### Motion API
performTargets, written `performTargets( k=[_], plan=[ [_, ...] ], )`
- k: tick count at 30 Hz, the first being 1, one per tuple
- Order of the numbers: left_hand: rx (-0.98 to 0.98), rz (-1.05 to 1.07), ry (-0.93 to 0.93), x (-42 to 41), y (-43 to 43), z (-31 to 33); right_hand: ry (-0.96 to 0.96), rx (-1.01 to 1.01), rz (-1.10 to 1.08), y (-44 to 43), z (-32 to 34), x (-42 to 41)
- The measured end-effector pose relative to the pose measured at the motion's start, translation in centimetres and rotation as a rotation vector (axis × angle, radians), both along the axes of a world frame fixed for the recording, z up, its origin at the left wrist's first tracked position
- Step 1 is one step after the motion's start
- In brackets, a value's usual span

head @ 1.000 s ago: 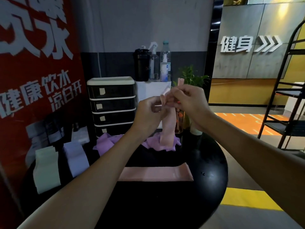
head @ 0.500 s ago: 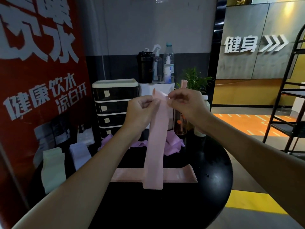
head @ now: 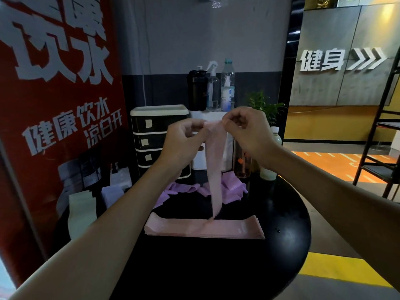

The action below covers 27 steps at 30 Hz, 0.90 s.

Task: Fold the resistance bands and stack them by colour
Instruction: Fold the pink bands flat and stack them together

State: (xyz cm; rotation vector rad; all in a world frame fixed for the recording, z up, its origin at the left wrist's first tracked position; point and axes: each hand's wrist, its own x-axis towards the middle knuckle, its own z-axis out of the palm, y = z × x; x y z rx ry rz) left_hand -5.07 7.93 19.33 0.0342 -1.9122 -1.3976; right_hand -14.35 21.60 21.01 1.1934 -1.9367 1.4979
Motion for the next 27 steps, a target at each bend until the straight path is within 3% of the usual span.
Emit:
performTargets(
  k=[10, 24, 27],
  plan=[
    [-0.015, -0.012, 0.126, 1.5, 0.0, 0.9, -0.012, 0.053, 0.073, -0.1, 1.0, 1.4],
    [0.022, -0.151, 0.036, 3.1, -0.8, 0.5, -0.280, 0.076, 0.264, 0.0, 2.5, 3.2],
    [0.016, -0.128, 0.049, 3.0, -1.1, 0.2, -0.227, 0.099, 0.236, 0.0, 2.4, 3.1]
  ],
)
